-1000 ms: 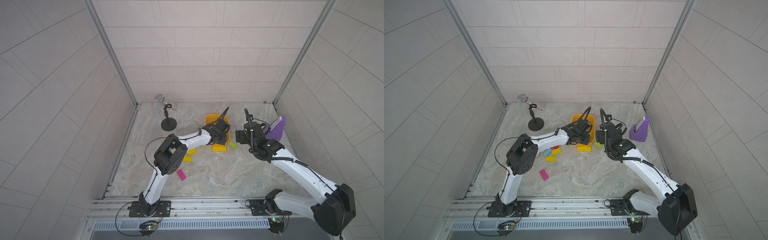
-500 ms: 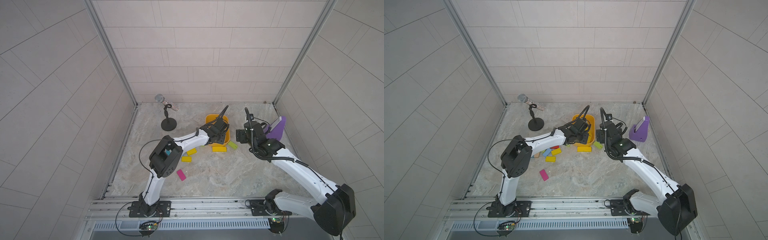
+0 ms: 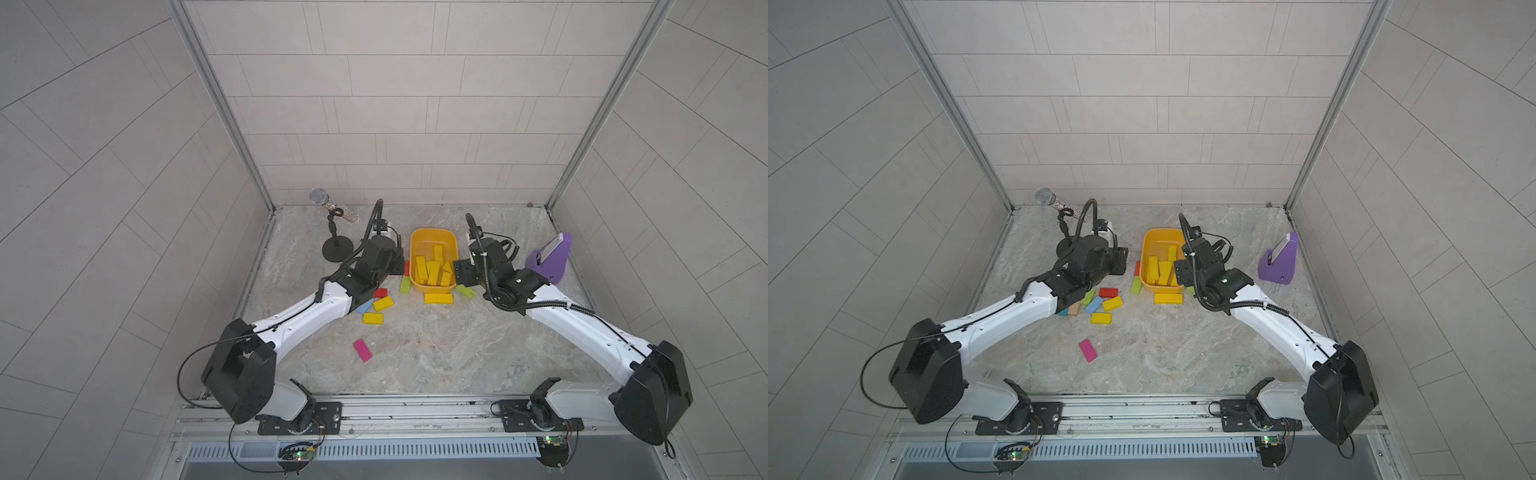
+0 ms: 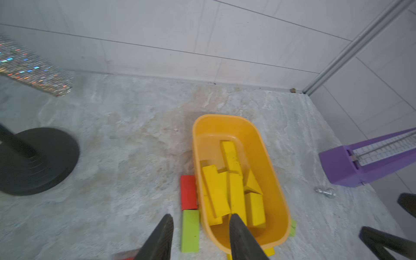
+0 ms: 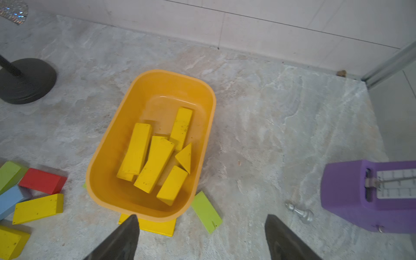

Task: Pick out the yellow building blocks
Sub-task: Place the building block in the storage box, then pick up the building block from the center of the board.

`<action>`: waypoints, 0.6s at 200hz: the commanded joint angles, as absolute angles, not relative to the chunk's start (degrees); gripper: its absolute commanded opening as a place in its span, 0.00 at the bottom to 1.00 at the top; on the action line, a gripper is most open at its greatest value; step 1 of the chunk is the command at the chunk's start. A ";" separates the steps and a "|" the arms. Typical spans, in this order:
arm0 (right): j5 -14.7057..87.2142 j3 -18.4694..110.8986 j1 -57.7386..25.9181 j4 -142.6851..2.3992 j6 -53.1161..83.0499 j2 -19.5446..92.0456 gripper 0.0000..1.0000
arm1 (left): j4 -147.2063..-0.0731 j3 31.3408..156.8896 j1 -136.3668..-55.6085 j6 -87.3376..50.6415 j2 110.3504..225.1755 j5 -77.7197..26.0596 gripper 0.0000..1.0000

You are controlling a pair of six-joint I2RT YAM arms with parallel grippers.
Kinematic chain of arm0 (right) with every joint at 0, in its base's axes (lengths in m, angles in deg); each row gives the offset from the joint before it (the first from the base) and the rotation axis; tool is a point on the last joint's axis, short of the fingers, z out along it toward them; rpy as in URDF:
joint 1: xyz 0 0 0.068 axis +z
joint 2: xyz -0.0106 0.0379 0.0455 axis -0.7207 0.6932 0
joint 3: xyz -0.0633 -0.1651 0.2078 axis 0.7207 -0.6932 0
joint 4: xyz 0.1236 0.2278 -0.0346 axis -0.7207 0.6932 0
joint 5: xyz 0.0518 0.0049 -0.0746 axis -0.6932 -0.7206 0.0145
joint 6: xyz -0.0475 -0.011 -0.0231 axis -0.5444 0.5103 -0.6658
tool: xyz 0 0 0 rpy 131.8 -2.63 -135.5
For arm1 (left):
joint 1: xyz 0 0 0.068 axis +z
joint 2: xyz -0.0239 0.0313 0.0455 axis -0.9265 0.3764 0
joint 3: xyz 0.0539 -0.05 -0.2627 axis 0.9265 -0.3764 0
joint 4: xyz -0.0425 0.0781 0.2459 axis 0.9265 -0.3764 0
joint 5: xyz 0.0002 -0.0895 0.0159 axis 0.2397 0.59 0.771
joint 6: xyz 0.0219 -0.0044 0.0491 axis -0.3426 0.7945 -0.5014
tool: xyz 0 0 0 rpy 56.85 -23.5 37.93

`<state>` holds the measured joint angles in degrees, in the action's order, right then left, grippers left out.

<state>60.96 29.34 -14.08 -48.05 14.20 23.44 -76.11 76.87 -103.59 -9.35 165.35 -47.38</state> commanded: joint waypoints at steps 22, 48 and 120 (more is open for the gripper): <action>50.47 34.32 -9.32 -48.57 4.49 30.68 0.90 | -75.89 69.66 -95.71 -3.02 160.64 -46.85 0.45; 46.28 36.71 -6.34 -47.55 -2.08 35.10 0.91 | -75.28 65.48 -90.05 2.30 158.21 -46.73 0.45; 27.95 43.13 -4.80 -43.43 -24.83 46.15 0.87 | -78.66 58.69 -80.53 9.86 152.82 -49.48 0.46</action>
